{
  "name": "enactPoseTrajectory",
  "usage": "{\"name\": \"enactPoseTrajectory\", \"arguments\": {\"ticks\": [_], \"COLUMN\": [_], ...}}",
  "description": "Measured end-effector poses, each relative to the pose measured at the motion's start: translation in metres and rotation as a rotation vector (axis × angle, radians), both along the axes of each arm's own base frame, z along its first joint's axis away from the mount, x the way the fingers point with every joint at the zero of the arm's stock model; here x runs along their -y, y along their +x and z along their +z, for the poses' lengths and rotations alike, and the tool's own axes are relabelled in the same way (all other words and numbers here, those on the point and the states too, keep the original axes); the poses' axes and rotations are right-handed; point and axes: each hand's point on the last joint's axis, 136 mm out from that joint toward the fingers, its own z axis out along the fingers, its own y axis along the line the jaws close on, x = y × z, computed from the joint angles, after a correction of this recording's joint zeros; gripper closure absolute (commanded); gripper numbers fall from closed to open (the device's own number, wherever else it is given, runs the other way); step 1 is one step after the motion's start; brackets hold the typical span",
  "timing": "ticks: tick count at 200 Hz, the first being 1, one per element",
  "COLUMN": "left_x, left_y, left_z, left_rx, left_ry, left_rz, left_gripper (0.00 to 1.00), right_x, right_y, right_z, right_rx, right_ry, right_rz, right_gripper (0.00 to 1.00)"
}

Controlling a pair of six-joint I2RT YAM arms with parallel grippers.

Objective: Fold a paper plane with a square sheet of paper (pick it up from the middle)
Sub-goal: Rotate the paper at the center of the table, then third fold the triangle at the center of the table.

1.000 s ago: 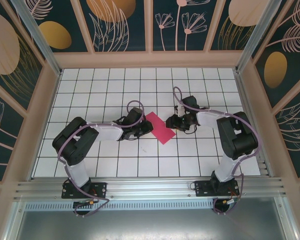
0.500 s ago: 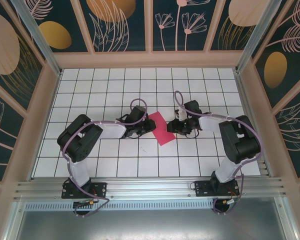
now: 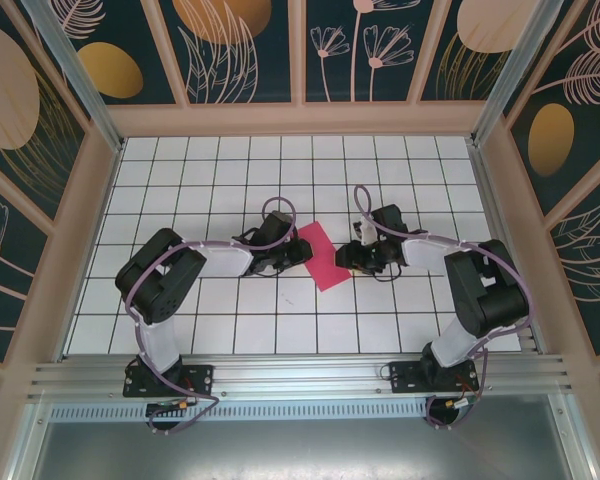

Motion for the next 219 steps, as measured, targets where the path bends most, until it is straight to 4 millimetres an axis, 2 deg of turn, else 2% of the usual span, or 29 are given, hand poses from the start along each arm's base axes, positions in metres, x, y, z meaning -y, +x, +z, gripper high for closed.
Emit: {"name": "enactPoseTrajectory", "arguments": {"ticks": [31,60,100,139,173,219], "left_x": [0.003,0.008,0.015,0.013,0.008,0.009], "left_y": [0.004,0.006,0.008,0.005,-0.003,-0.003], "left_z": [0.017,0.022,0.014,0.001,-0.009,-0.009], "left_rx": [0.034,0.038,0.024,0.002,-0.019,-0.006], "left_ry": [-0.023,-0.038,-0.048,-0.036,-0.025,-0.04], "left_rz": [-0.002,-0.014,-0.029,-0.029,-0.034,-0.037], "left_gripper": [0.78,0.8,0.82,0.83,0.83,0.83], "right_x": [-0.001,-0.004,-0.005,-0.005,-0.006,-0.007], "right_y": [0.019,0.032,0.028,0.015,0.014,0.013], "right_z": [0.009,0.009,-0.001,-0.008,-0.008,-0.008], "right_rx": [0.051,0.063,0.033,-0.003,0.008,0.014], "right_ry": [-0.018,-0.024,-0.028,-0.009,-0.005,0.002], "right_rz": [-0.019,-0.022,-0.013,0.011,0.024,0.027], "right_gripper": [0.53,0.54,0.53,0.54,0.53,0.54]}}
